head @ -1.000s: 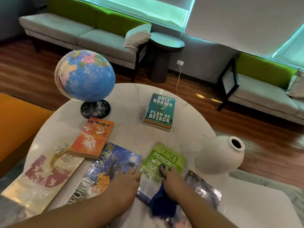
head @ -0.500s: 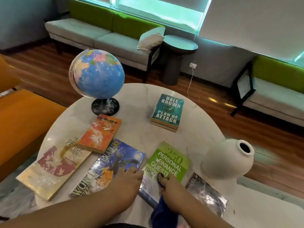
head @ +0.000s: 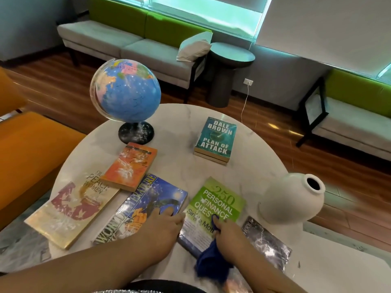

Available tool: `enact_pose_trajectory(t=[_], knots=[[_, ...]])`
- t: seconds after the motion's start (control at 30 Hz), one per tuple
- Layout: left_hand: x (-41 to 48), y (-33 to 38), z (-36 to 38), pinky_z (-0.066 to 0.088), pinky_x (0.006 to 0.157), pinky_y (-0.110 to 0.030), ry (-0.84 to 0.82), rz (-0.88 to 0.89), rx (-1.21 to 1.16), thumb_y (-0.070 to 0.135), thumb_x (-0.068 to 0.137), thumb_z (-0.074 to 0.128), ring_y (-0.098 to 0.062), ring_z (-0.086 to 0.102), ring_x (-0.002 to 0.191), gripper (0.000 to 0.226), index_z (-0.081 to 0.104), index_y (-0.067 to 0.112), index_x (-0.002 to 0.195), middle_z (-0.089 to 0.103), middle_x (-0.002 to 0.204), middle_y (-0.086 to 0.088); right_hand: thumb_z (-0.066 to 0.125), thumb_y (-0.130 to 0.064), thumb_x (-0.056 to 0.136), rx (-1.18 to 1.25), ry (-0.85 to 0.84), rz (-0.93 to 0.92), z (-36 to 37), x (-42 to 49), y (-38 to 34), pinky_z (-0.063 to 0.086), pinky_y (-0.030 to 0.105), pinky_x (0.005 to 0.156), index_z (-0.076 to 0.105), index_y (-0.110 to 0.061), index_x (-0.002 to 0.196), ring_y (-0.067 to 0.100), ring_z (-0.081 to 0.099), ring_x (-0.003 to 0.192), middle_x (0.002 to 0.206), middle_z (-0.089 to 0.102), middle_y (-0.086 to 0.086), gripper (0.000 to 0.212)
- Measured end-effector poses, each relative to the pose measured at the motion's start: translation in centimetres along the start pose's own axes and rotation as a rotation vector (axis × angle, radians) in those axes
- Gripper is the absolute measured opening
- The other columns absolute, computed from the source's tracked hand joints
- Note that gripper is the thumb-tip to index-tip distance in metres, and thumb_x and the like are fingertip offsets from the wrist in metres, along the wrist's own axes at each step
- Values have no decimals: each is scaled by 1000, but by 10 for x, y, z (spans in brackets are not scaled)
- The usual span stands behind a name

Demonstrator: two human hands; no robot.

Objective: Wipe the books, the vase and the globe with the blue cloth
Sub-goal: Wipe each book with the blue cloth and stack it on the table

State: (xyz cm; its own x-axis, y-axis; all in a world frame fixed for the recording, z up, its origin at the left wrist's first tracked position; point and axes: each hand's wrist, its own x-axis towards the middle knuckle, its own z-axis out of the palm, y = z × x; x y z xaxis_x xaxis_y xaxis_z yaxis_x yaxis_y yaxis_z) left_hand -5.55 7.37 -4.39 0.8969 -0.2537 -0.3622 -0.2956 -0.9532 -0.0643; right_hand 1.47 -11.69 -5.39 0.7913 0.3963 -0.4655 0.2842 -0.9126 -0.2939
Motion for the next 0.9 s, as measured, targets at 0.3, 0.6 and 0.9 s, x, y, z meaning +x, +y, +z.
enact_pose_trajectory(t=[0.3,0.6,0.9], knots=[[-1,-2,3,27,104,-50,-51,-14,10,16,97,37,-29,25,134,58,19,15,151,10,159,0,37,-17,100,-83,-26,-152,12,-10,-9,38,30,92,33,-20,147,27,49,110,126,41,11,48],[-2,1,2,27,102,-50,-67,-28,17,16,98,35,-30,24,134,58,15,15,152,5,160,0,32,-62,93,-60,41,-352,30,-9,-8,43,31,77,53,-14,114,17,52,84,98,51,2,56],[-1,-7,16,48,75,-45,68,-8,11,26,74,57,-22,57,105,51,61,23,125,53,135,5,48,-39,97,90,24,-283,34,-20,-18,42,33,74,54,-15,96,15,50,77,83,44,-4,24]])
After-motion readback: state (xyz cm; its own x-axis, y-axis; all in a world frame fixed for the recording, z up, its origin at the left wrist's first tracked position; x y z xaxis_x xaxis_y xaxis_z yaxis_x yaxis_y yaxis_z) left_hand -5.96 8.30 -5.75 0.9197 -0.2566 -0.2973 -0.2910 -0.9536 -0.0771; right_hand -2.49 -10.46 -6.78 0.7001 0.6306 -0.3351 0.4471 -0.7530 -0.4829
